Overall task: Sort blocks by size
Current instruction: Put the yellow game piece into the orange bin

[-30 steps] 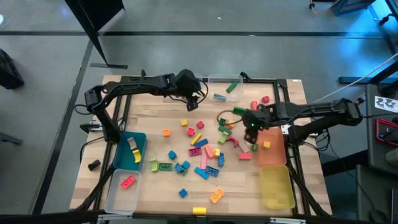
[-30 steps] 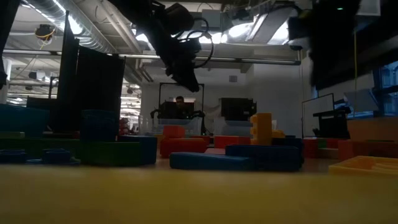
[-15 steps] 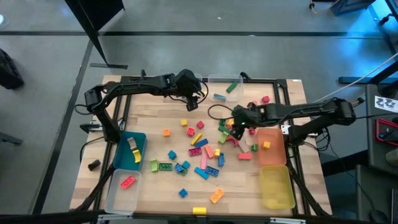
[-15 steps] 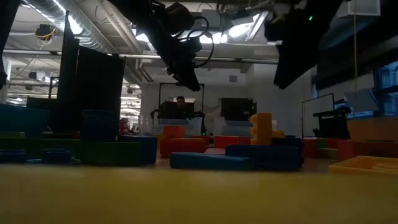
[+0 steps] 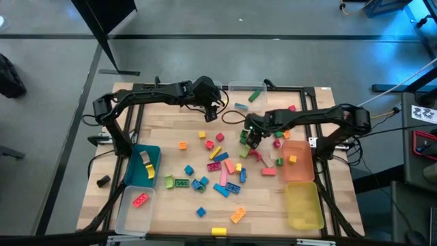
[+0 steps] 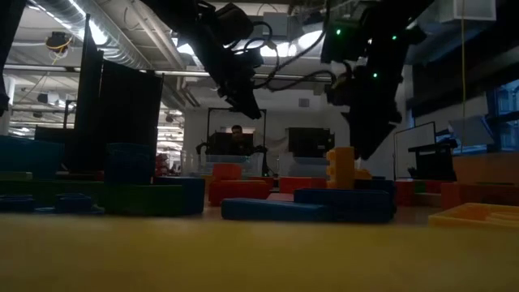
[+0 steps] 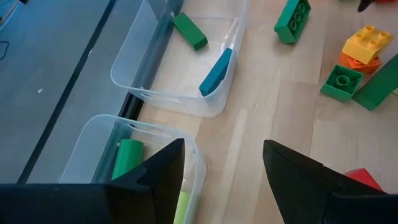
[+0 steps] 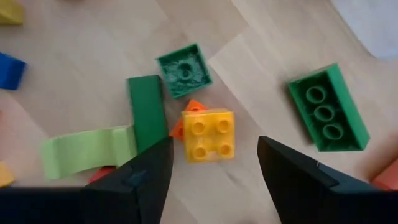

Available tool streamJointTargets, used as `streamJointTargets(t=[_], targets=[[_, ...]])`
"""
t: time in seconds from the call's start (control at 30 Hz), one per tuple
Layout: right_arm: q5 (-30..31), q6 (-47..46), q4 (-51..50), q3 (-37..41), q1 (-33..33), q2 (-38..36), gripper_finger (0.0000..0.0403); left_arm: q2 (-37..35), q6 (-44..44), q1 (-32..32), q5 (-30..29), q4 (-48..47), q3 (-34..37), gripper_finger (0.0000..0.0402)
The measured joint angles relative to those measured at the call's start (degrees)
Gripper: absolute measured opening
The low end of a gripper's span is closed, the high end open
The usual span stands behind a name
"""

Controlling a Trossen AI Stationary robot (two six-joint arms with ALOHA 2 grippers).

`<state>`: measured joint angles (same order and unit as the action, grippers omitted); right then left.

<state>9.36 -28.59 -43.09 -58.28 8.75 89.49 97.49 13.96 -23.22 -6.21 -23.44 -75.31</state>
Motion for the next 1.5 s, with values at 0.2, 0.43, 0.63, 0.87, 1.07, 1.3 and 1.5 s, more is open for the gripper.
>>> streamJointTargets(t=[0.2, 0.43, 0.63, 0.87, 1.07, 1.3, 1.5], targets=[[-0.03, 1.0, 0.11, 0.0, 0.29, 1.85, 0.0234, 0.0, 0.0, 0.0, 0.01, 0.0, 0.0, 0.0203], [-1.48, 2.03, 0.2, 0.0, 0.29, 3.43, 0.0234, 0.0, -0.02, 0.0, 0.0, 0.01, 0.0, 0.0203], [-1.48, 2.04, 0.28, 0.0, 0.29, 5.98, 0.0233, 0.0, -0.02, 0.0, -0.01, 0.02, 0.0, 0.0203], [-1.48, 2.05, 2.1, -0.02, 0.29, 6.35, 0.0162, 0.0, -0.03, 0.0, -0.01, 0.0, 0.0, 0.0203], [-2.07, 2.08, -0.2, -0.35, 0.29, 6.17, 0.0136, 0.0, -0.04, 0.0, -0.01, 0.0, 0.0, 0.0203], [-7.13, 3.67, -14.13, -5.08, 0.27, 4.9, 0.0136, 0.0, -0.04, -0.02, 0.01, -0.1, 0.0, 0.0203], [-13.21, 5.1, -25.27, -8.25, 0.2, 1.85, 0.0145, 0.0, -0.04, -0.02, 0.0, -0.11, 0.0, 0.0203]])
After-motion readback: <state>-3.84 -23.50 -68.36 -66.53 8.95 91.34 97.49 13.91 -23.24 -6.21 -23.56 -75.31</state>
